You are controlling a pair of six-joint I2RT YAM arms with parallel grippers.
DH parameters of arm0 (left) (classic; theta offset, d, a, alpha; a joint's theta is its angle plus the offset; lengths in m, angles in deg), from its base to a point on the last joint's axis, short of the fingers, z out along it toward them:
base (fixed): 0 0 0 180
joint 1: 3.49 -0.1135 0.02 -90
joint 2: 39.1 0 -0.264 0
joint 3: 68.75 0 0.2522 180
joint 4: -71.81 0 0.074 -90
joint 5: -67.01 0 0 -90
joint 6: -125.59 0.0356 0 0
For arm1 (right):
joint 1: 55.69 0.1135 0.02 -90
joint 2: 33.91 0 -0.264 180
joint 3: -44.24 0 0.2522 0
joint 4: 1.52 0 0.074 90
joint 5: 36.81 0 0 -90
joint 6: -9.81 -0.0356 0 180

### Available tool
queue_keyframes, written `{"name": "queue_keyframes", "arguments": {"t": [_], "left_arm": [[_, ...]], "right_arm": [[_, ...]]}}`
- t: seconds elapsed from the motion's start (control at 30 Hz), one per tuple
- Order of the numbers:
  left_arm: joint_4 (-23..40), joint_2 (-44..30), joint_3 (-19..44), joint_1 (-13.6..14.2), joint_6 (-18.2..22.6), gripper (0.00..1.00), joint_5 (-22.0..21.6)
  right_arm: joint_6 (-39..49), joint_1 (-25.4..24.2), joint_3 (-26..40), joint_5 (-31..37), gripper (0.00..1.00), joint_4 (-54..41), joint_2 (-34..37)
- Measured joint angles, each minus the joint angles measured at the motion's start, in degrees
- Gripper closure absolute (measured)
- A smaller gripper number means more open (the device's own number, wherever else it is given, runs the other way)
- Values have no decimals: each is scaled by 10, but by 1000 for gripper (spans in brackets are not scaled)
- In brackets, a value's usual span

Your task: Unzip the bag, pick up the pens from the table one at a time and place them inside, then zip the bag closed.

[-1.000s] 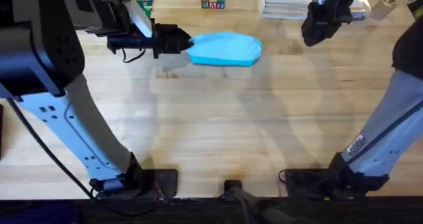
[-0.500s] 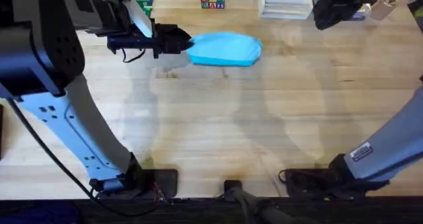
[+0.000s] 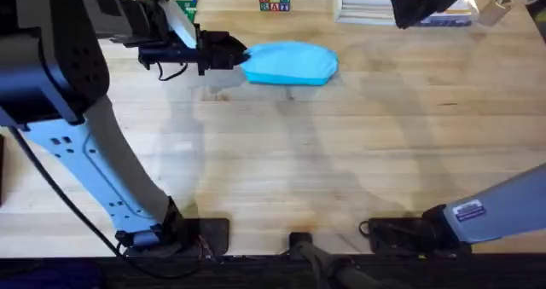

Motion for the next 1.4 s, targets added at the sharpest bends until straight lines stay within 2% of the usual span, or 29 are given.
{"name": "queue_keyframes", "arguments": {"t": [0.03, 0.2, 0.23, 0.27, 0.4, 0.43, 0.47, 0.5, 0.6, 0.9, 0.97, 1.23, 1.27, 1.3, 1.4], "left_arm": [[0, 0, 0, 0, 0, 959, 0], [0, 0, 0, 0, 0, 959, 0], [0, 0, 0, 0, 0, 959, 0], [0, 0, 0, 0, 0, 959, 0], [0, 0, 0, 0, 0, 959, 0], [0, 0, 0, 0, 0, 959, 0], [0, 0, 0, 0, 0, 959, 0], [0, 0, 0, 0, 0, 959, 0], [0, 0, 0, 0, 0, 959, 0], [0, 0, 0, 0, 0, 959, 0], [0, 0, 0, 0, 0, 959, 0], [0, 0, 0, 0, 0, 959, 0], [0, 0, 0, 0, 0, 935, 0], [-1, 0, 0, 0, 2, 824, 0], [-2, 0, 0, 0, 0, 347, 4]], "right_arm": [[0, 5, 0, -3, 872, 0, -6], [0, 11, -8, -25, 156, 0, -37], [1, 11, -17, -28, 43, 2, -47], [1, 11, -31, -31, 15, 5, -59], [-3, 11, -116, -34, 3, 41, -123], [-7, 11, -182, -39, 5, 73, -175], [-8, 11, -204, -41, 5, 82, -194], [-12, 11, -258, -51, 4, 104, -245], [-16, 11, -297, -70, 4, 125, -286], [-21, 11, -378, -157, 4, 180, -363], [-21, 11, -381, -179, 4, 181, -363], [-21, 11, -381, -188, 4, 182, -363], [-21, 11, -381, -188, 4, 181, -363], [-21, 11, -381, -188, 4, 181, -363], [-21, 11, -381, -188, 4, 181, -363]]}}
